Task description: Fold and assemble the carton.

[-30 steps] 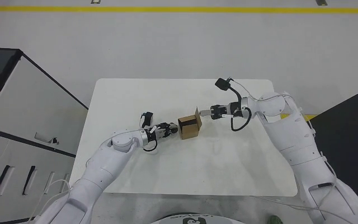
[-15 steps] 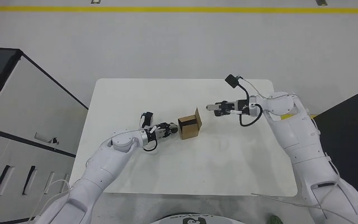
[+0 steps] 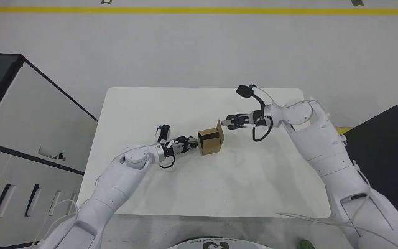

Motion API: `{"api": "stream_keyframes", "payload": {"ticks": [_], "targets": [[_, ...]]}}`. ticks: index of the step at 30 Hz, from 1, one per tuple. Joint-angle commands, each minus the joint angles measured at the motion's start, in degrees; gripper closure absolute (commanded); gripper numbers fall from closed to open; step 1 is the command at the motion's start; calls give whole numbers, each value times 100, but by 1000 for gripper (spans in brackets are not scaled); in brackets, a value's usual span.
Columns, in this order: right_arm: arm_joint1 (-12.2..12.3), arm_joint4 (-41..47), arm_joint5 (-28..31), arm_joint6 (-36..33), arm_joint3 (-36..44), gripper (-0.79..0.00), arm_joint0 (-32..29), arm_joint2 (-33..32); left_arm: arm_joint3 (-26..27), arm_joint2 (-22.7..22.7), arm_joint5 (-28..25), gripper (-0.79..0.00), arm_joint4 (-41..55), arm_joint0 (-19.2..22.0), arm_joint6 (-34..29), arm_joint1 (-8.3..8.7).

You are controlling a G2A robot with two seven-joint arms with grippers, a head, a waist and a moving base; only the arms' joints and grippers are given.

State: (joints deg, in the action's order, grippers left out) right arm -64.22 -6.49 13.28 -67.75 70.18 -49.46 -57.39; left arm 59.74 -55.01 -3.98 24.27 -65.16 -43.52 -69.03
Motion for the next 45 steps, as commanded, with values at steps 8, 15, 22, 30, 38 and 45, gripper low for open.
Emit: {"api": "stream_keyframes", "payload": {"ticks": [8,15,22,30,38,45], "targets": [[-37,-153,45,-218,123,-117,184,259,0,0,0,0,0,0,0,0],[-54,-306,-29,-328,302,-142,253,432,0,0,0,0,0,0,0,0],[-53,-313,-103,-364,432,-197,304,479,0,0,0,0,0,0,0,0],[-57,-326,-316,-453,489,-157,311,576,0,0,0,0,0,0,0,0],[-71,-476,-508,-446,538,-126,361,697,0,0,0,0,0,0,0,0],[-94,-810,-692,-477,668,-80,458,877,0,0,0,0,0,0,0,0]]}}
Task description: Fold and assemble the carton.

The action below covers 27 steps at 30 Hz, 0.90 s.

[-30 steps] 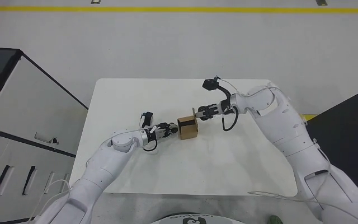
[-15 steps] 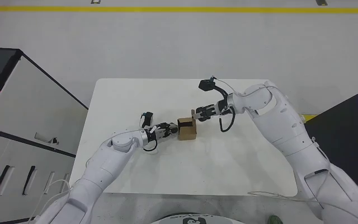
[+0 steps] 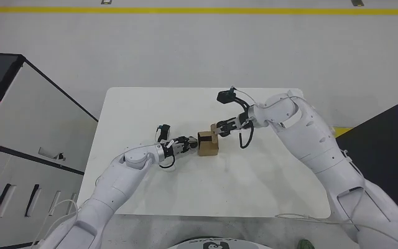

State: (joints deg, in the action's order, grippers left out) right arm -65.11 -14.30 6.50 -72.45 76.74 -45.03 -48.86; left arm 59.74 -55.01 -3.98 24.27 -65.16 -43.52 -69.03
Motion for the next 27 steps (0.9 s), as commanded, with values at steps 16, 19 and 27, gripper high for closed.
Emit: {"api": "stream_keyframes", "payload": {"ticks": [16,19,27], "targets": [[-156,-895,-111,-227,139,-86,476,650,0,0,0,0,0,0,0,0],[-190,-967,-93,-278,113,-111,552,745,0,0,0,0,0,0,0,0],[-232,-1291,9,-467,141,-135,678,936,0,0,0,0,0,0,0,0]]}}
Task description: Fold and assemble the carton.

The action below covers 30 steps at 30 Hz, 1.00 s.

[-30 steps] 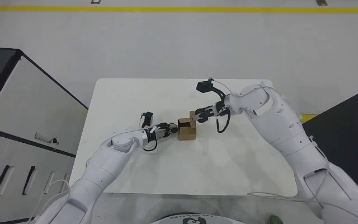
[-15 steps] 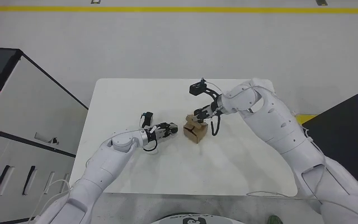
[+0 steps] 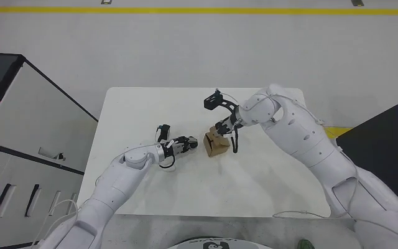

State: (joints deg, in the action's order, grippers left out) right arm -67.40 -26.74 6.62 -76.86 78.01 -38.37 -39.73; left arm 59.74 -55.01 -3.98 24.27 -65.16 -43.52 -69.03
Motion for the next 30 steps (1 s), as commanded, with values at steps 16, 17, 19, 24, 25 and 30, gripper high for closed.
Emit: {"api": "stream_keyframes", "payload": {"ticks": [16,17,19,24,25,30], "targets": [[-198,-636,-230,-303,120,-55,219,554,0,0,0,0,0,0,0,0],[-211,-645,-236,-306,107,-43,225,577,0,0,0,0,0,0,0,0],[-237,-679,-250,-306,87,-6,241,621,0,0,0,0,0,0,0,0],[-293,-799,-286,-318,58,0,279,717,0,0,0,0,0,0,0,0],[-302,-808,-292,-316,58,-9,283,725,0,0,0,0,0,0,0,0],[-331,-982,-298,-366,80,-175,315,774,0,0,0,0,0,0,0,0]]}}
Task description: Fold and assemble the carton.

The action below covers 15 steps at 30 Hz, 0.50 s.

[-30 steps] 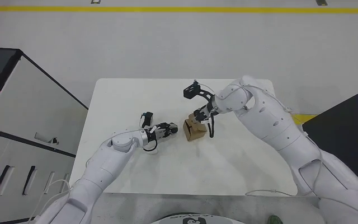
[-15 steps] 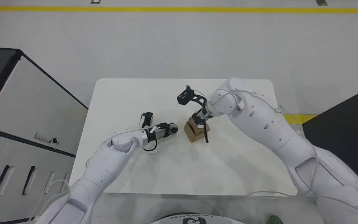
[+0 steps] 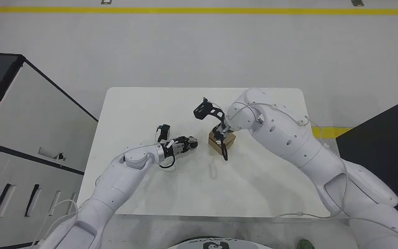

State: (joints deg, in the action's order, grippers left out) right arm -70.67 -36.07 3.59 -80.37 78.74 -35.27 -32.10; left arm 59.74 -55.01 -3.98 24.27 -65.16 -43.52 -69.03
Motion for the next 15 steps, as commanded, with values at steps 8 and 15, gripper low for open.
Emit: {"api": "stream_keyframes", "payload": {"ticks": [8,15], "targets": [[-5,-422,79,-169,127,-252,12,53,0,0,0,0,0,0,0,0],[-12,-573,142,-231,127,-83,-35,57,0,0,0,0,0,0,0,0]]}}
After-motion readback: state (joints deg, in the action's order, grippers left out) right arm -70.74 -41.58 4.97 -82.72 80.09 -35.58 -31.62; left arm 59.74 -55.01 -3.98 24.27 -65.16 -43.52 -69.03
